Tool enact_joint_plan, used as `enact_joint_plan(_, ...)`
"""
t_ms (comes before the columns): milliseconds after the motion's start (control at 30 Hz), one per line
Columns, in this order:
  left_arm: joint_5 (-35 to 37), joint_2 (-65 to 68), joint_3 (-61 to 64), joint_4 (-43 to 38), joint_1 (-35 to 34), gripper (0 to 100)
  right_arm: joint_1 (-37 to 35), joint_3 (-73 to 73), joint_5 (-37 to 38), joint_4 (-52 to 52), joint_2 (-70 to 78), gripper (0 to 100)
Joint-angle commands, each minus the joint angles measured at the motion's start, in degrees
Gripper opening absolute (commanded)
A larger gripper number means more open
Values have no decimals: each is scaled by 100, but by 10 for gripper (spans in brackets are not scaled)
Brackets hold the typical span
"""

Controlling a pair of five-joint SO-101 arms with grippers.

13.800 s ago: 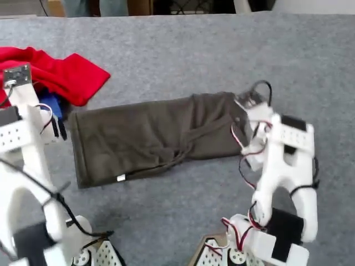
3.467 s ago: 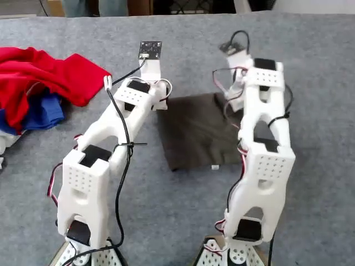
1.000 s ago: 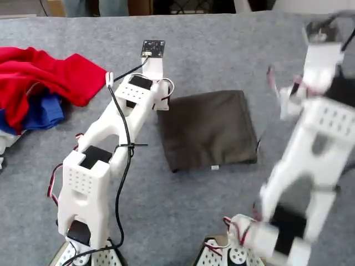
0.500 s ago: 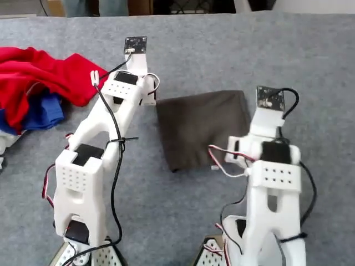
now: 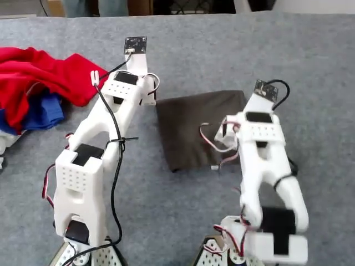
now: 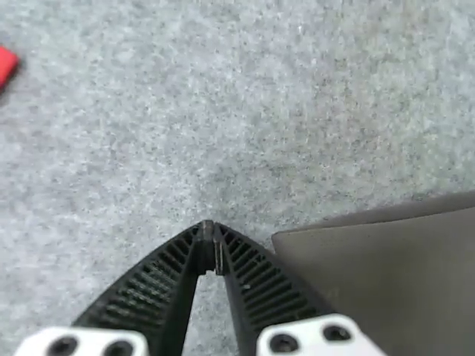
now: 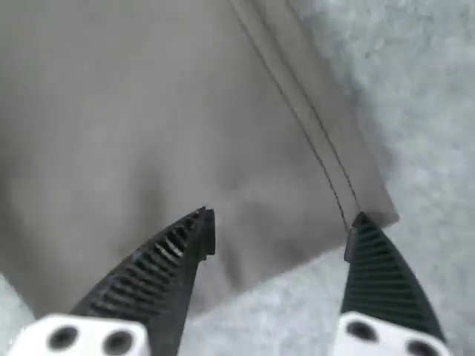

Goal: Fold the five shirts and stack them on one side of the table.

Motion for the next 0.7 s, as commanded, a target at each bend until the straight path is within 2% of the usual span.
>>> enact_joint_plan(0,-62,-360,-365,-9,-66,29,-62,-752,-88,-62,743,296)
enact_joint_plan(267,-62,-369,-365,-26,-75,29,-70,-1569,-44,114,2387,289)
enact_joint_plan(333,-62,-369,-374,-26,-119,29,-70,-1710,-44,237,2545,242)
enact_joint_plan(500,-62,-369,-374,-35,-136,29,-62,-2070,-35,738,2677,31)
enact_joint_plan(667,-62,-369,-374,-35,-127,29,-79,-2484,-35,1213,2651,21)
